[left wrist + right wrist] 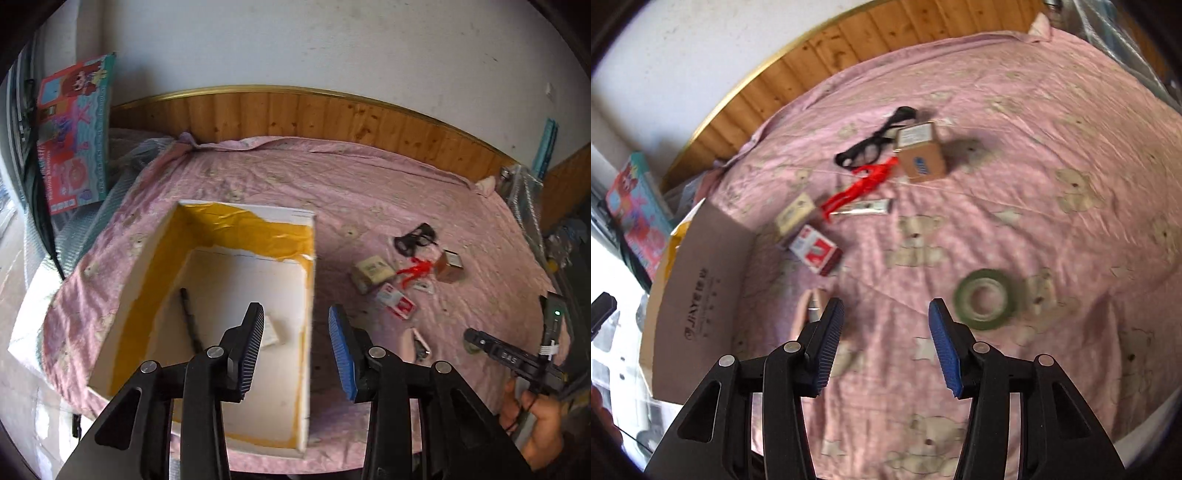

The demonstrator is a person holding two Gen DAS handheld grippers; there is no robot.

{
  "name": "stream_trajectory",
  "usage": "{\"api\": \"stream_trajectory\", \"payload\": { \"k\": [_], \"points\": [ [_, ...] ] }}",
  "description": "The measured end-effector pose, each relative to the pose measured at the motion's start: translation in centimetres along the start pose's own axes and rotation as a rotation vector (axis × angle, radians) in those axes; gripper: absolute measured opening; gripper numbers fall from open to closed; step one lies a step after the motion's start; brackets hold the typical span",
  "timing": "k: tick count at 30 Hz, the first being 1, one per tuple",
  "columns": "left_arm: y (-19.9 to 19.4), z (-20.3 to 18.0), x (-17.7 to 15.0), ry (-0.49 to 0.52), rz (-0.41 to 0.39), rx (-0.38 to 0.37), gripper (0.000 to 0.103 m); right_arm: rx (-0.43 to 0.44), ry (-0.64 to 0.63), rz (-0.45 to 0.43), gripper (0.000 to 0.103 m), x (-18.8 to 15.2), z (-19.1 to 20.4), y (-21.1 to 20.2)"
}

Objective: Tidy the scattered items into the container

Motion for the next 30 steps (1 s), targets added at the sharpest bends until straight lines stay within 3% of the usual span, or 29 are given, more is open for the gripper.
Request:
{"api": "stream_trajectory", "payload": {
  "k": [4, 8, 14, 20, 21, 22, 23, 27, 30],
  "points": [
    [5.8, -7.8, -1.8, 0.063, 0.129, -0.13, 0.039, -0.037, 0.0, -0.004, 0.051, 0.0, -2.7, 0.0],
    [11.5, -11.4, -2.9, 0.04, 0.253, -0.171, 0.039, -0.023, -0.073, 0.004, 0.051, 0.7, -1.8, 0.8],
    [15.2, -10.2, -4.0, -0.084, 0.323, -0.145, 0.039, 0.106, -0.319, 0.074, 0.051, 2.5, 6.0, 5.2],
    [17.1, -7.3, -5.3, -0.192, 0.366, -0.101, 0.039, 0.094, -0.496, 0.187, 0.053, 2.7, 10.2, 13.3],
    [17.2, -7.1, -5.3, -0.202, 0.369, -0.103, 0.039, 0.05, -0.523, 0.157, 0.038, 3.0, 10.0, 13.7],
    [17.5, -7.0, -5.2, -0.21, 0.37, -0.105, 0.04, 0.048, -0.51, 0.197, 0.021, 2.9, 9.4, 14.3],
    [17.8, -7.1, -5.0, -0.215, 0.37, -0.11, 0.041, 0.076, -0.447, 0.201, 0.015, 3.2, 8.4, 14.0],
    [19.3, -8.8, -3.5, -0.209, 0.355, -0.153, 0.048, 0.069, -0.268, 0.196, 0.015, 3.2, 3.8, 11.2],
    [20.6, -11.2, -2.5, -0.187, 0.361, -0.204, 0.049, 0.17, -0.139, 0.215, 0.015, 1.4, 1.1, 8.3]
  ]
}}
Point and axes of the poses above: each gripper's, at about its wrist camera, not at the fingertips, and y roughly the way its jaws point, z to its left, x to its top, the point moved 6 cm from there along y, roughly the way its jaws point, and after that the axes turned 1 degree about x, right-handed, at the moved point
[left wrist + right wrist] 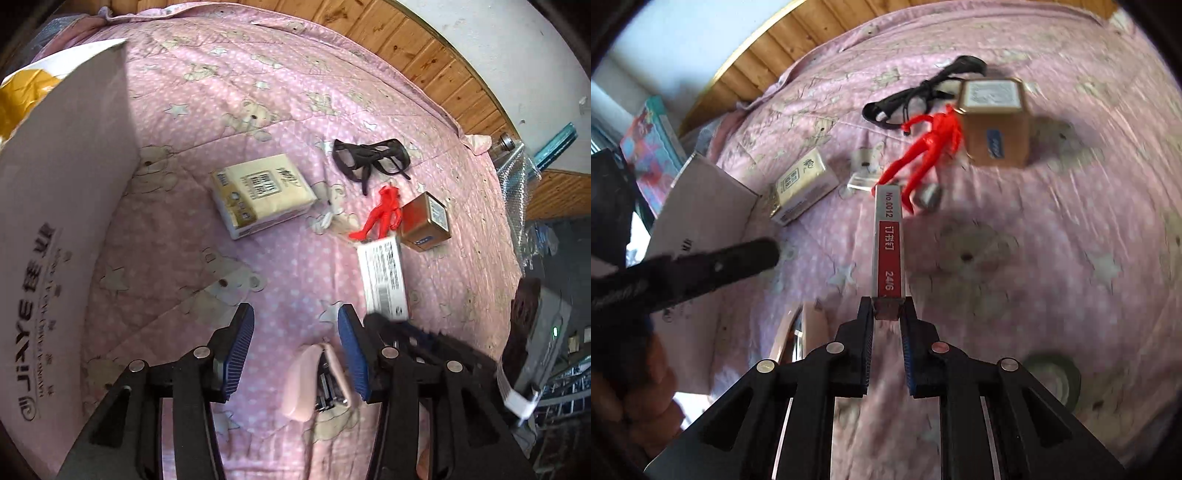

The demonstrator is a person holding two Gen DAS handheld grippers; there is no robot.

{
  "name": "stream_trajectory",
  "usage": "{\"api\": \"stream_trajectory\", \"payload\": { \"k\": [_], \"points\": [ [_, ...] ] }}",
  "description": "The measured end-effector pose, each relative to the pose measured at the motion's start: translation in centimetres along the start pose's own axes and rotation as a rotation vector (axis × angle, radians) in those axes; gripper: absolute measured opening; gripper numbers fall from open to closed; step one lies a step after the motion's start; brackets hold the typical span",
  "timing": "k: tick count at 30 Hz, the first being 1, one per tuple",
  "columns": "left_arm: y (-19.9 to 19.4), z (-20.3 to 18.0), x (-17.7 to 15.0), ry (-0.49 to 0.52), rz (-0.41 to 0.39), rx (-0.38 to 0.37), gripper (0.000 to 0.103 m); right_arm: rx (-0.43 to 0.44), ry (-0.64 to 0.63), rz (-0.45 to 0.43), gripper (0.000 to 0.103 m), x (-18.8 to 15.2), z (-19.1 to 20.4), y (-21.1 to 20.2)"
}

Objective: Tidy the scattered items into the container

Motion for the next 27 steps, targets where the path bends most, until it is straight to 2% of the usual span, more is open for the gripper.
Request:
{"api": "stream_trajectory", "payload": {
  "k": [3, 4, 5, 6, 9, 11, 12, 14, 17, 19, 20, 21, 22, 23, 25, 27],
  "points": [
    [1.3, -3.1, 0.4, 0.058, 0.023, -0.043, 0.049, 0.117, 0.053, 0.018, 0.02, -2.5, -0.3, -1.8],
    [1.6, -4.2, 0.4, 0.085, 0.031, -0.057, 0.05, 0.167, 0.058, 0.037, 0.029, -3.3, -0.1, -2.0],
    [1.8, -5.4, 0.2, 0.115, 0.04, -0.068, 0.051, 0.186, 0.048, 0.066, 0.053, -4.2, 0.2, -2.1],
    [2.0, -6.3, -0.2, 0.147, 0.046, -0.071, 0.052, 0.16, 0.034, 0.064, 0.056, -4.7, 0.0, -2.7],
    [2.1, -7.4, -1.4, 0.196, 0.048, -0.022, 0.052, 0.041, -0.006, -0.047, 0.056, -4.7, -1.2, -6.0],
    [1.7, -7.2, -2.4, 0.204, 0.028, 0.022, 0.052, -0.087, -0.037, -0.137, 0.056, -4.0, -2.4, -8.0],
    [1.6, -7.3, -3.1, 0.215, 0.021, 0.03, 0.053, -0.159, -0.065, -0.158, 0.056, -3.6, -2.9, -8.4],
    [1.8, -8.1, -4.5, 0.259, 0.035, 0.019, 0.053, -0.276, -0.126, -0.135, 0.056, -3.4, -3.8, -7.4],
    [2.9, -9.9, -6.1, 0.346, 0.031, 0.014, 0.056, -0.271, -0.165, -0.07, 0.056, -3.8, -4.9, -4.8],
    [4.1, -10.4, -6.9, 0.38, 0.04, 0.057, 0.057, -0.341, -0.214, -0.088, 0.051, -3.7, -5.2, -4.2],
    [4.8, -10.4, -7.4, 0.389, 0.055, 0.053, 0.056, -0.359, -0.224, -0.086, 0.05, -3.9, -5.1, -4.2],
    [5.1, -10.0, -7.4, 0.369, 0.044, 0.053, 0.054, -0.367, -0.215, -0.086, 0.05, -4.0, -5.2, -4.5],
    [5.3, -9.5, -7.3, 0.344, 0.046, 0.065, 0.043, -0.363, -0.197, -0.087, 0.05, -4.2, -5.3, -4.7],
    [5.2, -9.0, -7.3, 0.334, 0.046, 0.075, 0.041, -0.353, -0.18, -0.09, 0.05, -4.4, -5.4, -5.2],
    [4.9, -8.7, -7.3, 0.35, 0.036, 0.09, 0.041, -0.345, -0.166, -0.099, 0.05, -4.5, -5.5, -5.6],
    [5.0, -8.7, -7.4, 0.338, 0.037, 0.081, 0.045, -0.343, -0.167, -0.098, 0.052, -4.5, -5.8, -5.2]
  ]
}}
Point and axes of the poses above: each gripper's, at about its wrist camera, not at the fingertips, and y roughly the way its jaws point, z to its left, x to its top, the point moved 6 cm from there along y, roughly the way its jaws point, and after that the axes turned 1 degree about x, right-handed, at the moved point
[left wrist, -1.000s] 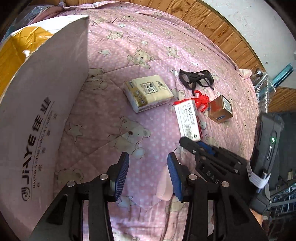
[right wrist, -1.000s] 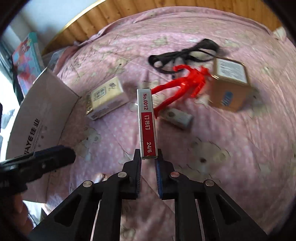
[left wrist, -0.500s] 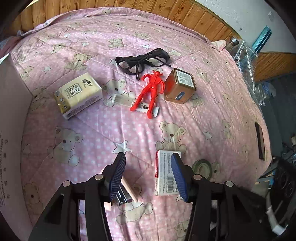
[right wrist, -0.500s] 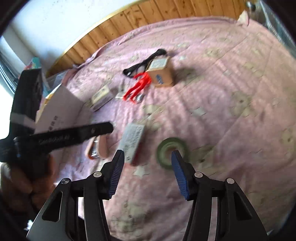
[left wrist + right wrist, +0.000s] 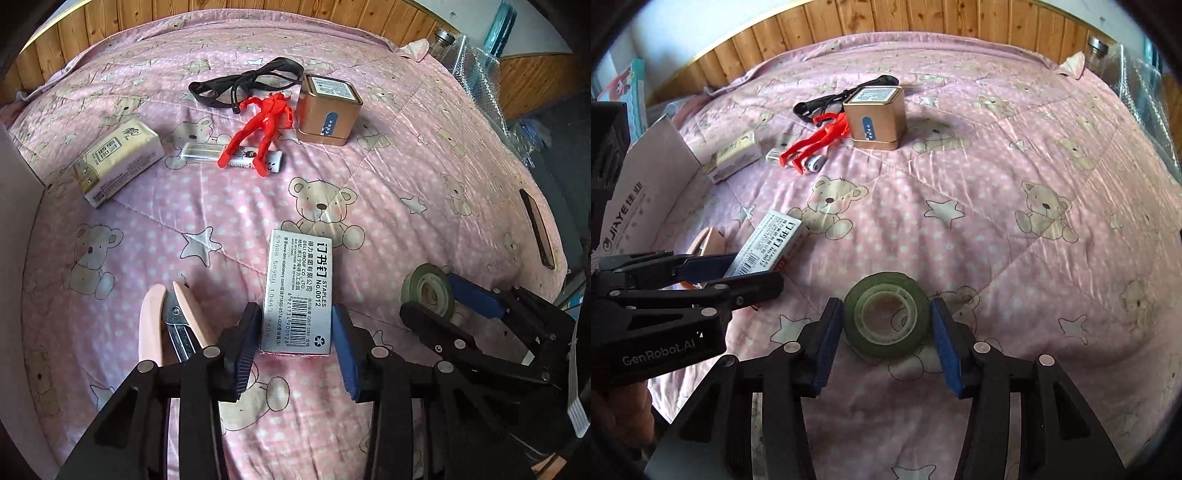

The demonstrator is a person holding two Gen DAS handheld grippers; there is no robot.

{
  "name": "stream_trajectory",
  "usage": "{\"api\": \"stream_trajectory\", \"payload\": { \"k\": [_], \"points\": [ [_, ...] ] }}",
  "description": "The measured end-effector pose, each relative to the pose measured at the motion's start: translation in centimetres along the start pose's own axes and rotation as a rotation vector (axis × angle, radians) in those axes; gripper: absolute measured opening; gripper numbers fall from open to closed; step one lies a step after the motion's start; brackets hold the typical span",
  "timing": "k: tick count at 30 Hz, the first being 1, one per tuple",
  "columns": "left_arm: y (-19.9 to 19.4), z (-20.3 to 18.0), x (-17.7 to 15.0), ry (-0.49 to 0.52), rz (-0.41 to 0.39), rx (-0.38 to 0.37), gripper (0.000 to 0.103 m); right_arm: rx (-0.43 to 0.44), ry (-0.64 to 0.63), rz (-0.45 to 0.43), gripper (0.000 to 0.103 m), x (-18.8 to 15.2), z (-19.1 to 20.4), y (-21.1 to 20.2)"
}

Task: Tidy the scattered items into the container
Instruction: 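Grasp the green tape roll with the right tool while the left tool holds the staples box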

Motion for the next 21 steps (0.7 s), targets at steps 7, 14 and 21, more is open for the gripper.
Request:
{"api": "stream_trajectory", "payload": {
  "k": [7, 14, 21],
  "points": [
    [0.1, -0.7, -0.3, 0.065, -0.027, 0.04, 0.039, 0.06, 0.1, -0.019, 0.05, 0.0, -1.3, -1.9],
    [-2.9, -1.7, -0.8, 0.068, -0.069, 0.015, 0.039, 0.116, 0.201, -0.039, 0.05, -0.7, -1.6, -4.5],
    [-6.9, -3.0, -1.0, 0.085, -0.135, -0.022, 0.039, 0.132, 0.229, -0.07, 0.05, -1.2, -0.8, -7.1]
  ]
}}
Point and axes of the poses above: each gripper's, at about its wrist camera, not at the fingertips, and y roughly the way its jaws point, z to its left, x to its top, the point moved 6 cm from there along y, roughly the way its jaws point, and after that the axes turned 1 degree about x, right-handed, at the moved point
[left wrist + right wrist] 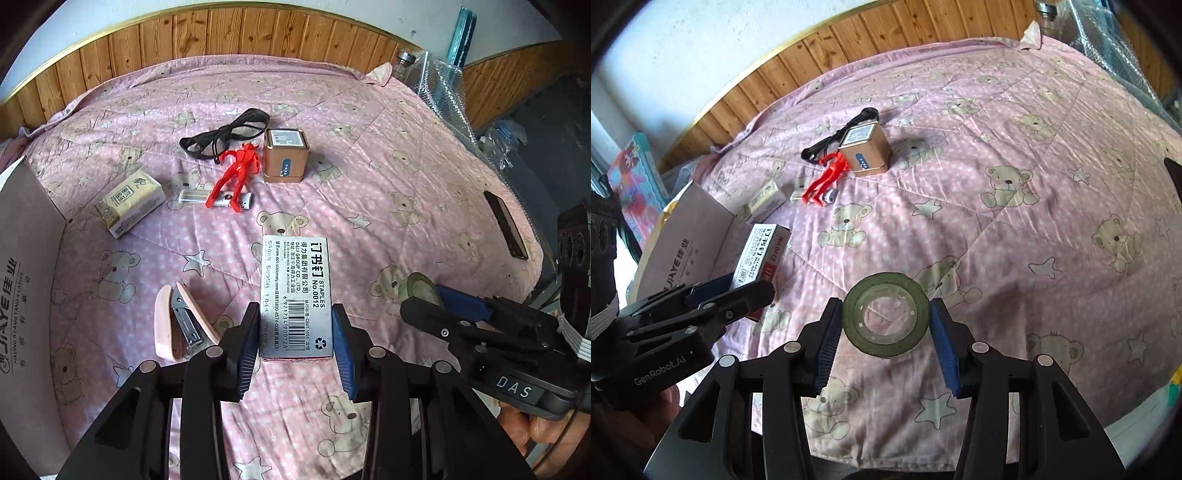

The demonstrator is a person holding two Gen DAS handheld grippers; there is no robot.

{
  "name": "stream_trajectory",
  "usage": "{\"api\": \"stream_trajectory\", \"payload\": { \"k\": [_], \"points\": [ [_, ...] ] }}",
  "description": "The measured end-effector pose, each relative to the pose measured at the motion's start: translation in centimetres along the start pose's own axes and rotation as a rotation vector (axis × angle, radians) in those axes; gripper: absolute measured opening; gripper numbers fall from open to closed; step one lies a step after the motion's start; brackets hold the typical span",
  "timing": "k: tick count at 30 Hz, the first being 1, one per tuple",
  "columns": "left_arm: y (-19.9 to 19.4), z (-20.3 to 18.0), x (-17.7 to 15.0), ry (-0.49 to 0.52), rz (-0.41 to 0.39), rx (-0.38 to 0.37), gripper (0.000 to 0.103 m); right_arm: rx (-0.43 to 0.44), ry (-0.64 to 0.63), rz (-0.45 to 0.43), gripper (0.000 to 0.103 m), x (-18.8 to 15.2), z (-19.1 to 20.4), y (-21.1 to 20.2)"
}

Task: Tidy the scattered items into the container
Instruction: 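Grasp the green tape roll with the right tool while the left tool holds the staples box, then carry the staples box and tape roll over the cardboard box with both tools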

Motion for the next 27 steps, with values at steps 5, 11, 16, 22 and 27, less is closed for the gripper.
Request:
{"api": "stream_trajectory", "payload": {
  "k": [5, 11, 16, 22, 27],
  "points": [
    [-2.4, -0.1, -0.1, -0.008, -0.038, -0.018, 0.039, 0.011, -0.008, -0.02, 0.05, -0.5, 1.4, -1.4],
    [-4.9, 0.7, -0.8, -0.038, -0.064, -0.044, 0.038, 0.022, -0.035, -0.04, 0.05, -0.7, 3.7, -2.6],
    [-7.6, 2.0, -1.0, -0.066, -0.113, -0.048, 0.038, 0.032, -0.08, -0.056, 0.05, -0.7, 6.5, -3.3],
    [-10.4, 4.5, -1.3, -0.115, -0.16, -0.054, 0.038, 0.045, -0.132, -0.064, 0.05, -0.6, 9.9, -3.4],
    [-12.3, 6.9, -1.5, -0.169, -0.194, -0.068, 0.038, 0.056, -0.168, -0.069, 0.05, -0.2, 12.6, -3.4]
  ]
}}
Point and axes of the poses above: each gripper's, at about its wrist camera, not at the fingertips, and y roughly the way its jaws point, z to its left, x to its top, the point moved 6 cm from there along y, roughly the way its jaws point, and after that the axes turned 1 degree about x, right-handed, at the moved point
